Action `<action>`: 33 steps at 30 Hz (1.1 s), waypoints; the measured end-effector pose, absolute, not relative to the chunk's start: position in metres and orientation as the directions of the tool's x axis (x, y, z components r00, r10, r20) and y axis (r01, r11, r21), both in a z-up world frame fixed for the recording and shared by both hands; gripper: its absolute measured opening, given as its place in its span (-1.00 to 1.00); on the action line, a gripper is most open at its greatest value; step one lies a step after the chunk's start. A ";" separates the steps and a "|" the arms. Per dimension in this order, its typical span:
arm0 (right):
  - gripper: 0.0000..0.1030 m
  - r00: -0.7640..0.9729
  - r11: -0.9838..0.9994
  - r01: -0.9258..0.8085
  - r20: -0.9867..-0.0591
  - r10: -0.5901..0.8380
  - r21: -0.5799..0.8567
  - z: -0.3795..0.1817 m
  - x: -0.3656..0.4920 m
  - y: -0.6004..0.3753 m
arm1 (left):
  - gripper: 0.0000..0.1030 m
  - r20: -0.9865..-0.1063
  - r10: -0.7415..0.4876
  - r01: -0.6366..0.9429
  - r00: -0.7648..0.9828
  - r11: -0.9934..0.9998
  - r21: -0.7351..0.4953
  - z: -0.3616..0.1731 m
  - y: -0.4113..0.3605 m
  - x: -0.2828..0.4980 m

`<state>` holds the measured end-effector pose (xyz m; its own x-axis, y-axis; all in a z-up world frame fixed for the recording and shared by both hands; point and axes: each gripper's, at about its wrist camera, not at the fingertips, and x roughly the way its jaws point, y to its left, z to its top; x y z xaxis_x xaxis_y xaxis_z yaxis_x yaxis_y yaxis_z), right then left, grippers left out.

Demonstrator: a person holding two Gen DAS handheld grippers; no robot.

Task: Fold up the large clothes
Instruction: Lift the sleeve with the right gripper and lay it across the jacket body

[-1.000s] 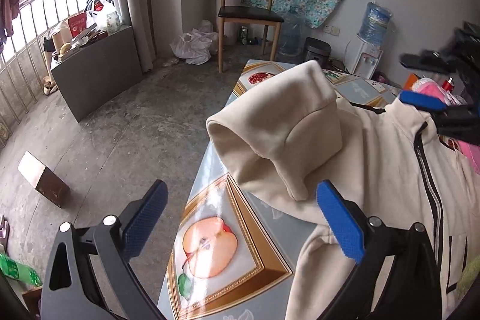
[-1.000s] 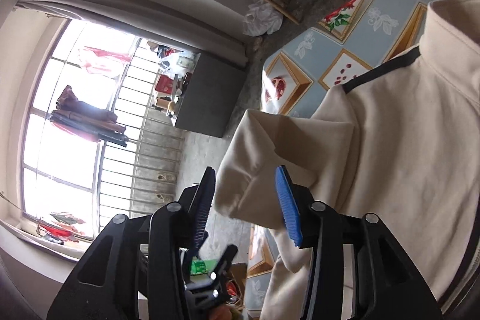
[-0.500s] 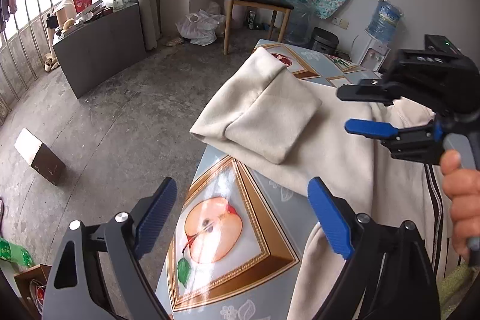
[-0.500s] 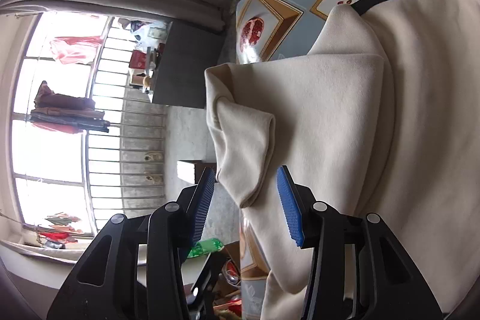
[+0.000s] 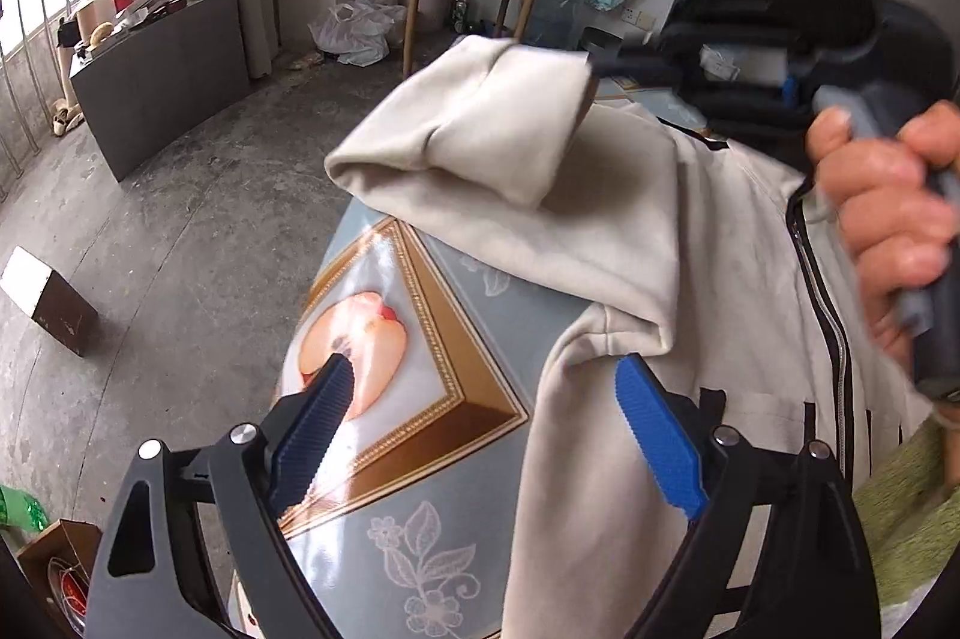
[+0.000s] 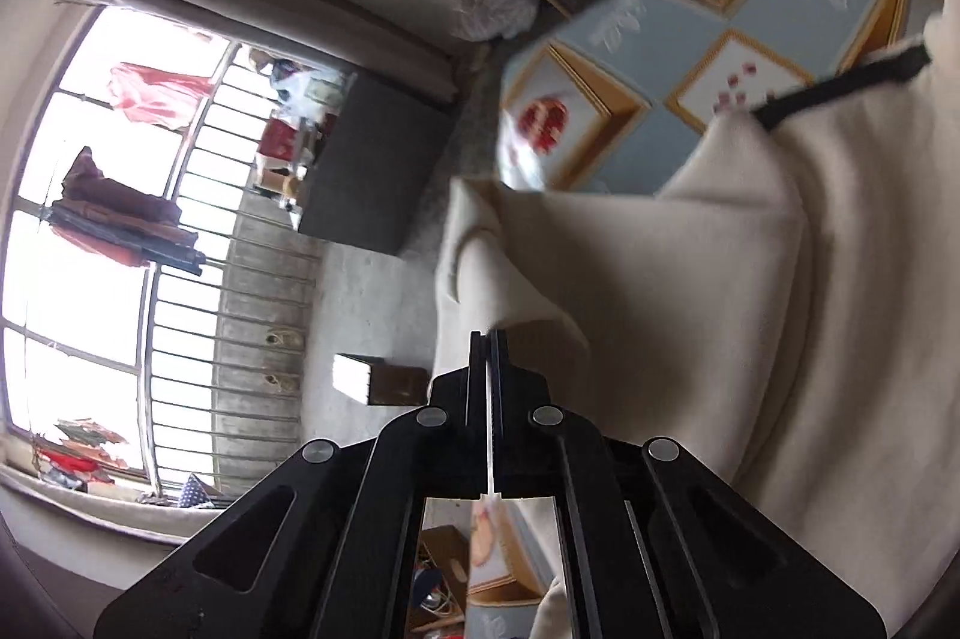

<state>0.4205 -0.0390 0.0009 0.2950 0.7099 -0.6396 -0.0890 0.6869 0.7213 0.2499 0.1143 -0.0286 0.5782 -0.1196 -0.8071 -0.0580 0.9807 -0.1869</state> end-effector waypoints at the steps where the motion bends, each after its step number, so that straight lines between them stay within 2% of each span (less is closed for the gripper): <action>1: -0.97 0.321 0.680 -0.129 -0.618 0.717 0.722 0.024 0.414 -0.049 | 0.69 -0.809 -0.120 -0.049 0.576 0.982 -0.181 -0.029 0.109 0.252; 6: -0.97 0.457 0.689 -0.250 -0.545 0.703 0.680 0.116 0.365 -0.135 | 0.69 -0.816 -0.111 -0.025 0.567 0.988 -0.151 -0.032 0.091 0.259; 10: -0.98 0.541 0.730 -0.187 -0.551 0.635 0.658 0.130 0.326 -0.230 | 0.69 -0.832 -0.087 -0.015 0.549 0.993 -0.113 -0.038 0.080 0.264; 12: -0.97 0.571 0.758 -0.110 -0.583 0.578 0.643 0.115 0.312 -0.270 | 0.69 -0.837 -0.073 -0.013 0.542 0.995 -0.095 -0.041 0.075 0.268; 15: -0.97 0.530 0.733 0.044 -0.638 0.559 0.679 0.059 0.305 -0.320 | 0.69 -0.850 -0.045 -0.017 0.525 0.998 -0.063 -0.049 0.068 0.270; 20: -0.87 0.422 0.766 0.187 -0.755 0.502 0.615 -0.023 0.300 -0.336 | 0.69 -0.861 0.008 -0.050 0.509 0.999 -0.020 -0.057 0.066 0.267; 22: -0.63 0.397 0.777 0.213 -0.779 0.485 0.592 -0.038 0.296 -0.342 | 0.69 -0.860 0.023 -0.073 0.510 0.997 -0.016 -0.057 0.071 0.265; 23: -0.44 0.396 0.785 0.216 -0.787 0.474 0.581 -0.041 0.294 -0.344 | 0.69 -0.860 0.032 -0.087 0.509 0.996 -0.014 -0.057 0.075 0.265; 24: -0.38 0.397 0.794 0.217 -0.795 0.459 0.567 -0.044 0.293 -0.345 | 0.69 -0.862 0.040 -0.097 0.506 0.995 -0.011 -0.058 0.078 0.266; 29: -0.38 0.356 0.833 0.198 -0.829 0.430 0.517 -0.058 0.300 -0.335 | 0.74 -0.860 0.046 -0.119 0.509 0.993 -0.017 -0.059 0.081 0.270; 31: -0.62 0.341 0.855 0.177 -0.845 0.411 0.487 -0.064 0.305 -0.325 | 0.83 -0.853 0.065 -0.130 0.519 0.992 -0.003 -0.059 0.080 0.271; 32: -0.93 0.337 0.879 0.157 -0.861 0.381 0.450 -0.067 0.307 -0.321 | 0.84 -0.849 0.068 -0.135 0.523 0.991 -0.003 -0.060 0.081 0.270; 33: -0.94 0.343 0.902 0.141 -0.874 0.343 0.409 -0.066 0.308 -0.315 | 0.87 -0.848 0.069 -0.141 0.526 0.990 -0.007 -0.060 0.082 0.270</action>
